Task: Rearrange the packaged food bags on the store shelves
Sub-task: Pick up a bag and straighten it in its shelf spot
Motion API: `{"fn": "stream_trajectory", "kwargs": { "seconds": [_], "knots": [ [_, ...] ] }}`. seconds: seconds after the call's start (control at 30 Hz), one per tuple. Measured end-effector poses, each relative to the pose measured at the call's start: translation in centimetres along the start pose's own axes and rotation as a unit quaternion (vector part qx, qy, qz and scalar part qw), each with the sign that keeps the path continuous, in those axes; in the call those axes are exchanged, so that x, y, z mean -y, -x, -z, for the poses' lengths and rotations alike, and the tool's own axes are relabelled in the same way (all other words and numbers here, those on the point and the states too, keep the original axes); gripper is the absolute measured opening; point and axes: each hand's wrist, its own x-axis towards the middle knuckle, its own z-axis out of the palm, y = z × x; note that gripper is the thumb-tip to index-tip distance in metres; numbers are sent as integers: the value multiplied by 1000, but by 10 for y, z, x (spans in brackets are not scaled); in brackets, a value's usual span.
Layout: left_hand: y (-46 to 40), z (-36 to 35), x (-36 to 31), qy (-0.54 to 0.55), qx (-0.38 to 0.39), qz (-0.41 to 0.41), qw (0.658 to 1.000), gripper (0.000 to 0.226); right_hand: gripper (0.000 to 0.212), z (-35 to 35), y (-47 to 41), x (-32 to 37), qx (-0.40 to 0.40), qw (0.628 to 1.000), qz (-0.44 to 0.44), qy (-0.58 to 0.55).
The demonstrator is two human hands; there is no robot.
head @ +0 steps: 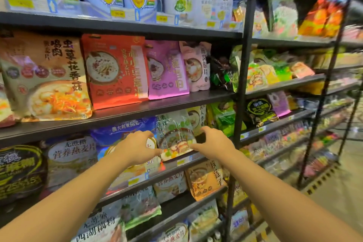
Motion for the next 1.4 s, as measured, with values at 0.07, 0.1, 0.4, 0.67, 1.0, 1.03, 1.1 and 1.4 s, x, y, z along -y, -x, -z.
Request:
{"fn": "stream_trajectory", "kwargs": {
  "seconds": [0.07,0.1,0.4,0.67,1.0,1.03,1.1,1.4],
  "knots": [
    [-22,-6,-30,4,3,-8,1000,81,85,13,-13,-28,-9,1000,0,-1],
    [-34,-9,-46,3,3,-12,1000,81,85,20,-20,-44,-12,1000,-1,-2],
    [-149,-45,-217,4,-10,-55,998,77,85,107,-88,-208,-25,1000,-8,12],
    [-242,-69,-326,38,-21,-83,996,81,90,166,-152,-336,-38,999,-38,-2],
    [-368,-82,-419,63,-13,-112,992,86,88,191,-269,-414,-56,998,-28,-1],
    [-381,-81,-425,61,-17,-112,992,87,86,195,-282,-417,-60,998,-24,0],
    [-402,-77,-436,52,-33,-105,993,87,79,202,-309,-425,-69,997,-15,2],
    [-445,-76,-463,26,-96,-40,994,65,83,218,-411,-447,-68,996,51,-31]
  ]
}}
